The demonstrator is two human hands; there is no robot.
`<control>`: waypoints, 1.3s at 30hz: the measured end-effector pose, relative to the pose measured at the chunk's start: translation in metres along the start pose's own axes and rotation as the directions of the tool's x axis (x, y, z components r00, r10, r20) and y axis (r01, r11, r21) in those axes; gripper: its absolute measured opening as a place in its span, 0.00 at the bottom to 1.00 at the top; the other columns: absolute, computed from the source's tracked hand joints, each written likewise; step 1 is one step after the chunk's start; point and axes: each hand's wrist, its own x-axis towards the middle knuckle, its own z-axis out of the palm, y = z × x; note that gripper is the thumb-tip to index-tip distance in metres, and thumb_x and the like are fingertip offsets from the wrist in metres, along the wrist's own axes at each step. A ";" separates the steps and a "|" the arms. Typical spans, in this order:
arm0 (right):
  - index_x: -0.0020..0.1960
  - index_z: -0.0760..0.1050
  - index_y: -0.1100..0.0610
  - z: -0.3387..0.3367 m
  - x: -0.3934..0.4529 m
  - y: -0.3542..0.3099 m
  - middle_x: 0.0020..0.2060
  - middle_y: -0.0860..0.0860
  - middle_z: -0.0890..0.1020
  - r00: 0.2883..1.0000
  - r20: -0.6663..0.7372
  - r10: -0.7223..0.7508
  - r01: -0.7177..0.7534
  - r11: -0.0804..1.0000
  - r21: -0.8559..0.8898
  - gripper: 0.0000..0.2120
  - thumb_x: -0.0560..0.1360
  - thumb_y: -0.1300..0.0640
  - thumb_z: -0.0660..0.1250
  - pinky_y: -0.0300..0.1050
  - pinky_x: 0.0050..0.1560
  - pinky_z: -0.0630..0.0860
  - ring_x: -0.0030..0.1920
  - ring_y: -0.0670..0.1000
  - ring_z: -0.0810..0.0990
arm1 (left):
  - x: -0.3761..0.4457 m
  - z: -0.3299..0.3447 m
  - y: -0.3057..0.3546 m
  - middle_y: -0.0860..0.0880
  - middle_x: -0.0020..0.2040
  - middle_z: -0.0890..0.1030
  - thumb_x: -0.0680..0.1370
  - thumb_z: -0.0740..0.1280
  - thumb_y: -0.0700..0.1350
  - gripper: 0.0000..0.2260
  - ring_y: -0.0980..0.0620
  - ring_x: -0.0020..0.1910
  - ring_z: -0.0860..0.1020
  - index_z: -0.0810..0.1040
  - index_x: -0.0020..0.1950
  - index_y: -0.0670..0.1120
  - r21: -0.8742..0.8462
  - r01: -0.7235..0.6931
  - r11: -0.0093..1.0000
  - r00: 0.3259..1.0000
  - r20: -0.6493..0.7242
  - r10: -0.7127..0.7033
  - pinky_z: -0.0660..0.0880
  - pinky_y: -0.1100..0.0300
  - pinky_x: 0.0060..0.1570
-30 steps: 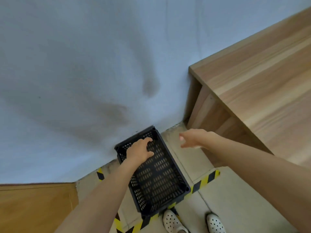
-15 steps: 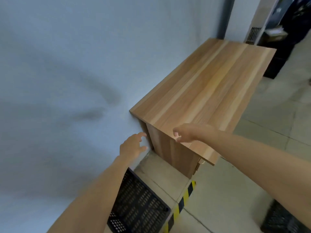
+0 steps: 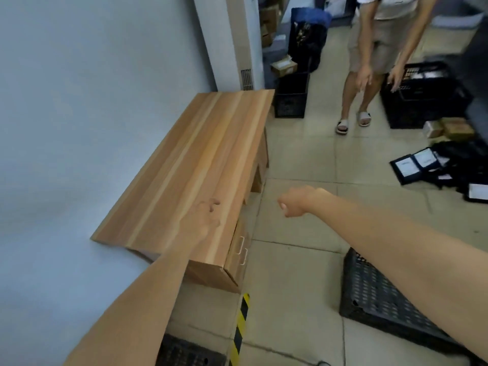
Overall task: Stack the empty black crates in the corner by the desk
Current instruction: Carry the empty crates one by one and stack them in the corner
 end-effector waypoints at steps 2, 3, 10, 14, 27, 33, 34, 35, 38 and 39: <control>0.67 0.71 0.56 0.022 -0.023 0.039 0.65 0.56 0.76 0.996 0.025 0.081 -0.082 0.996 0.036 0.18 0.79 0.53 0.60 0.50 0.58 0.73 0.63 0.57 0.76 | 0.014 0.022 0.050 0.47 0.63 0.75 0.76 0.70 0.47 0.25 0.47 0.62 0.74 0.69 0.72 0.49 0.008 -0.058 0.998 0.997 0.044 0.058 0.70 0.56 0.61; 0.68 0.71 0.56 0.033 -0.033 0.056 0.65 0.56 0.76 0.993 0.043 0.111 -0.114 0.991 0.065 0.18 0.79 0.53 0.60 0.51 0.58 0.73 0.64 0.57 0.75 | 0.020 0.034 0.074 0.46 0.64 0.75 0.76 0.70 0.48 0.25 0.46 0.64 0.74 0.69 0.72 0.49 0.027 -0.110 0.994 0.992 0.073 0.108 0.70 0.53 0.64; 0.69 0.69 0.59 0.103 -0.100 0.171 0.63 0.56 0.76 0.943 0.099 0.316 -0.332 0.894 0.301 0.18 0.80 0.54 0.58 0.50 0.58 0.72 0.61 0.58 0.76 | 0.076 0.105 0.224 0.47 0.66 0.75 0.77 0.69 0.53 0.24 0.46 0.66 0.73 0.69 0.72 0.54 0.238 -0.429 0.871 0.894 0.248 0.373 0.73 0.49 0.61; 0.65 0.72 0.59 0.151 -0.123 0.221 0.61 0.56 0.78 0.879 0.182 0.441 -0.477 0.798 0.370 0.16 0.80 0.54 0.59 0.50 0.51 0.71 0.58 0.58 0.77 | 0.108 0.141 0.272 0.48 0.66 0.75 0.77 0.68 0.54 0.23 0.46 0.66 0.72 0.68 0.71 0.55 0.271 -0.555 0.787 0.817 0.359 0.452 0.74 0.50 0.59; 0.61 0.73 0.58 0.216 -0.120 0.304 0.57 0.58 0.79 0.614 0.354 0.705 -0.687 0.258 0.679 0.15 0.79 0.53 0.56 0.50 0.48 0.73 0.51 0.59 0.78 | 0.236 0.220 0.425 0.48 0.69 0.74 0.76 0.68 0.54 0.25 0.47 0.69 0.71 0.69 0.72 0.53 0.239 -0.860 0.451 0.490 0.631 0.601 0.72 0.50 0.63; 0.61 0.74 0.56 0.270 -0.160 0.303 0.56 0.55 0.79 0.495 0.584 0.644 -0.796 0.067 0.601 0.14 0.79 0.53 0.58 0.51 0.53 0.77 0.53 0.57 0.79 | 0.217 0.273 0.484 0.48 0.69 0.74 0.76 0.69 0.54 0.25 0.48 0.69 0.71 0.69 0.72 0.52 0.158 -0.935 0.319 0.331 0.714 0.617 0.71 0.51 0.61; 0.60 0.74 0.56 0.278 -0.169 0.305 0.55 0.54 0.79 0.475 0.604 0.640 -0.811 0.051 0.583 0.14 0.79 0.52 0.58 0.50 0.52 0.76 0.53 0.57 0.79 | 0.212 0.280 0.491 0.49 0.68 0.74 0.76 0.69 0.54 0.25 0.48 0.68 0.72 0.69 0.72 0.53 0.145 -0.942 0.302 0.311 0.714 0.627 0.71 0.51 0.60; 0.59 0.75 0.56 0.283 -0.176 0.309 0.55 0.54 0.79 0.458 0.614 0.643 -0.820 0.040 0.570 0.14 0.78 0.52 0.58 0.49 0.50 0.76 0.52 0.57 0.79 | 0.208 0.287 0.498 0.49 0.68 0.75 0.76 0.69 0.55 0.25 0.48 0.67 0.72 0.69 0.72 0.53 0.137 -0.949 0.284 0.293 0.715 0.635 0.72 0.51 0.60; 0.59 0.75 0.55 0.296 -0.189 0.332 0.54 0.54 0.79 0.430 0.611 0.665 -0.824 0.011 0.567 0.14 0.78 0.51 0.58 0.50 0.51 0.76 0.50 0.58 0.79 | 0.201 0.303 0.518 0.49 0.68 0.75 0.76 0.69 0.54 0.26 0.48 0.67 0.73 0.69 0.72 0.52 0.154 -0.957 0.247 0.278 0.735 0.619 0.72 0.50 0.60; 0.60 0.74 0.55 0.300 -0.191 0.342 0.54 0.54 0.79 0.437 0.609 0.661 -0.815 0.006 0.579 0.14 0.78 0.51 0.57 0.51 0.51 0.76 0.51 0.58 0.79 | 0.200 0.307 0.525 0.49 0.68 0.75 0.76 0.70 0.54 0.26 0.48 0.67 0.73 0.69 0.72 0.52 0.159 -0.955 0.251 0.284 0.742 0.608 0.72 0.50 0.61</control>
